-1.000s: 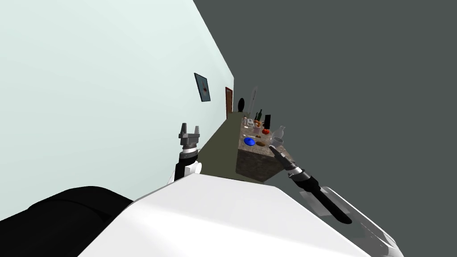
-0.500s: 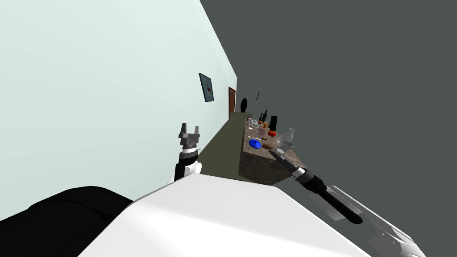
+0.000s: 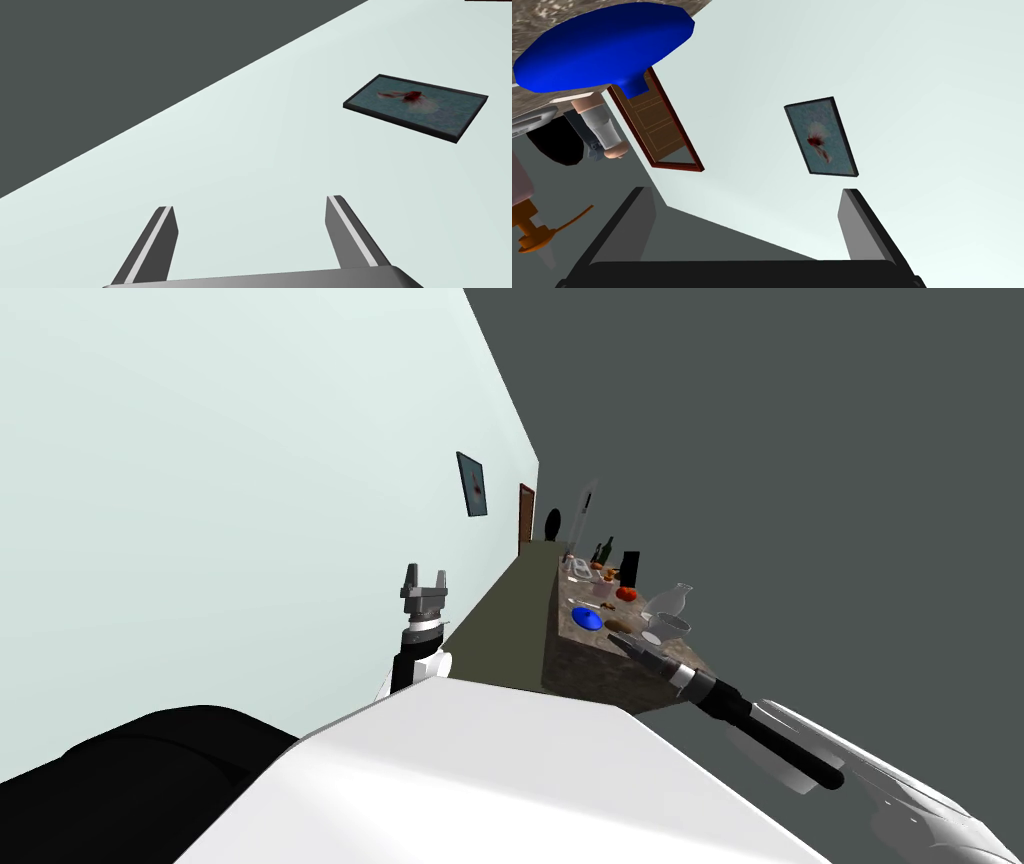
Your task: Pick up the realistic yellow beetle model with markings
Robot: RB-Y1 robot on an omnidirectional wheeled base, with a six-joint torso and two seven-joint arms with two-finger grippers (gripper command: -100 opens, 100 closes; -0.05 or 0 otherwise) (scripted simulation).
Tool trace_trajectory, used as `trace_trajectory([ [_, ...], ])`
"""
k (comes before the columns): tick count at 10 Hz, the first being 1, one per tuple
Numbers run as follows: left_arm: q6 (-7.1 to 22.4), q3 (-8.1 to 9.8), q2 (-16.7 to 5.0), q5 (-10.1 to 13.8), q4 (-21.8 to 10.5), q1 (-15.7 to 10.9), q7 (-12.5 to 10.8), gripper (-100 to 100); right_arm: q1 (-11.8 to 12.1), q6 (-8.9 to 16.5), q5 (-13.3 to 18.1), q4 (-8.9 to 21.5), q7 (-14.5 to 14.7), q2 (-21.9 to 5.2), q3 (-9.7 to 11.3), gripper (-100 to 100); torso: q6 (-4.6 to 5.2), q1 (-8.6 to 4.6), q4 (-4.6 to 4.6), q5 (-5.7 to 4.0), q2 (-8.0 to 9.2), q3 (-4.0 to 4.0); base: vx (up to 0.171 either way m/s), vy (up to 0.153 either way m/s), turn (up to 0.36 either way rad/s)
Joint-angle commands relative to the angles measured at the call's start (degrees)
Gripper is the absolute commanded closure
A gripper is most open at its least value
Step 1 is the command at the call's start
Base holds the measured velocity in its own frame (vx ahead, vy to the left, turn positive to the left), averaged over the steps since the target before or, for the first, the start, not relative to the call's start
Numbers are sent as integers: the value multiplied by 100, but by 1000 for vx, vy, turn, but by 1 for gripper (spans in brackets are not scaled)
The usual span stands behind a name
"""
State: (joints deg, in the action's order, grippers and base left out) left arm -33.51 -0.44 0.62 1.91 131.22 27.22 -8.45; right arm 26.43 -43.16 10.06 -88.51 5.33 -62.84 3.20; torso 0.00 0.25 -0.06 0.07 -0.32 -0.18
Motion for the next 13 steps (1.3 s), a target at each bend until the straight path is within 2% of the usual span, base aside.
trace_trajectory([
  [1,0,0,0,0,0,0,0,0,112,4,58,58,62,-286,-9,-100,0,0,0,0,0,0,87,66,51],
  [2,0,0,0,0,0,0,0,0,112,4,58,58,62,-336,-9,-100,3,-4,1,0,4,2,38,31,-9],
  [3,0,1,0,0,0,0,0,0,57,-17,203,349,135,-568,110,-100,3,-14,3,-3,18,10,55,74,88],
  [4,0,0,0,0,0,0,0,0,57,-17,203,349,135,-695,110,-100,1,-3,4,-1,15,9,66,69,62],
  [5,0,0,0,0,0,0,0,0,-1,-29,352,560,217,-925,236,-100,3,-4,3,0,14,8,117,70,81],
  [6,0,0,0,0,0,0,0,0,-1,-29,352,636,217,-1044,236,-100,1,-3,0,-1,-2,-1,97,59,48],
  [7,0,0,0,0,0,0,0,0,-61,-31,502,890,307,-1233,369,-100,2,-6,-1,-1,1,-1,107,90,98],
  [8,0,0,0,0,0,0,0,0,-61,-31,502,916,307,-1376,369,-100,1,3,-1,0,-3,-2,89,65,39],
  [9,0,0,0,0,0,0,0,0,-121,-24,653,1187,404,-1534,509,-100,3,-3,0,1,3,1,104,56,69],
  [10,0,0,0,0,0,0,0,0,-121,-24,653,1187,404,-1703,509,-100,1,-6,0,-1,-1,-1,99,34,39],
  [11,0,1,-1,0,0,0,0,0,-180,-8,805,1445,507,-1887,657,-100,3,-13,0,-2,1,0,126,29,83],
  [12,0,1,-1,0,0,0,0,0,-180,-8,805,1445,507,-2005,657,-100,1,-15,-2,-3,-8,-5,112,22,36],
  [13,0,1,-1,0,0,1,0,0,-236,17,958,1627,616,-2199,814,-100,4,-19,-2,-4,-4,-3,109,33,53],
])
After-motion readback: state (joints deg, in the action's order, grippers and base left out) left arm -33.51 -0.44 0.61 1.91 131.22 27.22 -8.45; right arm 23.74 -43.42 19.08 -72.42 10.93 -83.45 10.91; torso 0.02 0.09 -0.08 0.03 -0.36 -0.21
